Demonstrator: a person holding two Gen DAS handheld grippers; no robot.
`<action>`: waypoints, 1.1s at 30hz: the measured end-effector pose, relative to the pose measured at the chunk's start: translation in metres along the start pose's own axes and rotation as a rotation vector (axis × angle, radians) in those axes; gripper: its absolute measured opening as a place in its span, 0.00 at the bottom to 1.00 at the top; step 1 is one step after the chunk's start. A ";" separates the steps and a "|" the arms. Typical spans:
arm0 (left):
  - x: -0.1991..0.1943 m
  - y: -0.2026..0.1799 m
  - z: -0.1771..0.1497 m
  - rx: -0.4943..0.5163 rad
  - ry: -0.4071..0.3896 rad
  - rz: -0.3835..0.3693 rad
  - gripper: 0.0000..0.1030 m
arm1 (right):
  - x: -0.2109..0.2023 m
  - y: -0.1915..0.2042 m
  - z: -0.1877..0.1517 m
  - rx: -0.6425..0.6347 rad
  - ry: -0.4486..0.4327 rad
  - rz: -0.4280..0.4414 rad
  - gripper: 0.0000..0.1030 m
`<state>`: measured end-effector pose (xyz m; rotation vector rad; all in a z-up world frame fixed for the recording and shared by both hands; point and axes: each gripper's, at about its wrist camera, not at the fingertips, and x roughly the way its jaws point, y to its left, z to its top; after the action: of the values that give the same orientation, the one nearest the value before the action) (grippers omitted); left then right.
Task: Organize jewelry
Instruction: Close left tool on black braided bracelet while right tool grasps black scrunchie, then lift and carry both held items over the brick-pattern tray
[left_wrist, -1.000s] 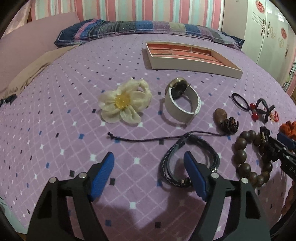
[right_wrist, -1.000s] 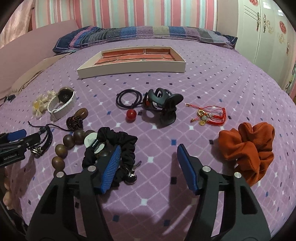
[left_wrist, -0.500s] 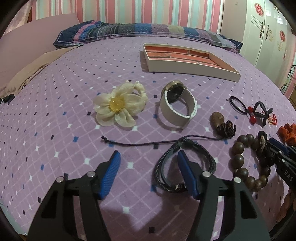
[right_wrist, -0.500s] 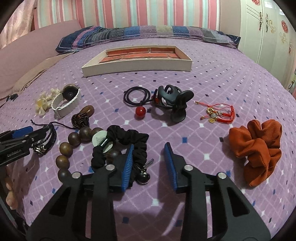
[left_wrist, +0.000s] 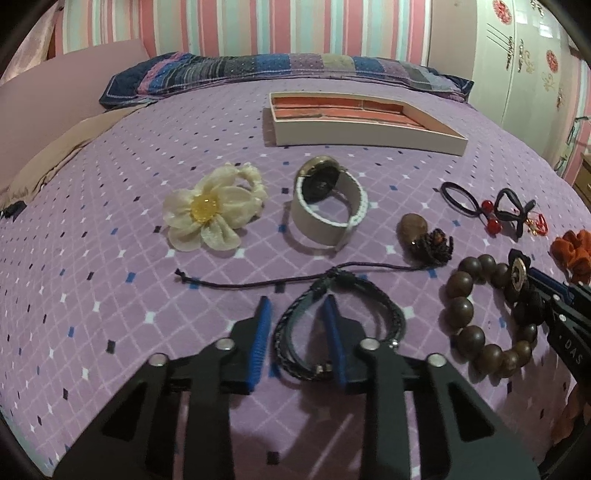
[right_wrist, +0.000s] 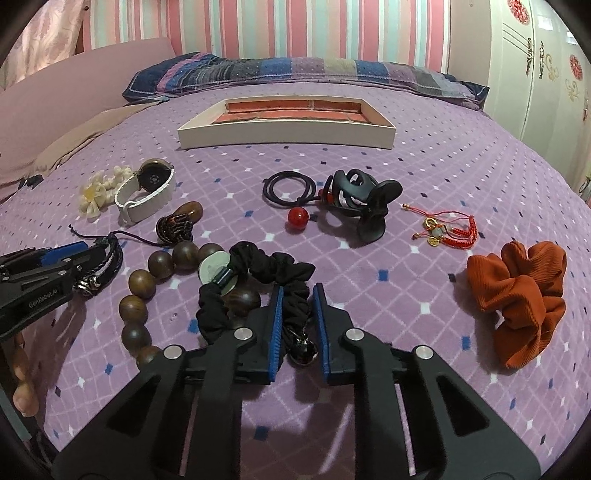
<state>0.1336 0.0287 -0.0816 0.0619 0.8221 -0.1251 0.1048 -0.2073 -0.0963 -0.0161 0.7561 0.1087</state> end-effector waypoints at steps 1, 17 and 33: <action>0.000 -0.002 -0.001 0.006 -0.006 0.007 0.25 | 0.000 0.001 -0.001 -0.007 -0.004 -0.001 0.14; -0.009 -0.009 -0.006 0.032 -0.033 0.045 0.09 | -0.007 0.000 0.000 -0.029 -0.041 0.031 0.11; -0.050 -0.001 0.037 0.008 -0.142 0.000 0.08 | -0.031 -0.013 0.033 -0.007 -0.126 0.072 0.11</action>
<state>0.1266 0.0287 -0.0203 0.0598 0.6793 -0.1310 0.1063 -0.2211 -0.0520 0.0111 0.6303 0.1797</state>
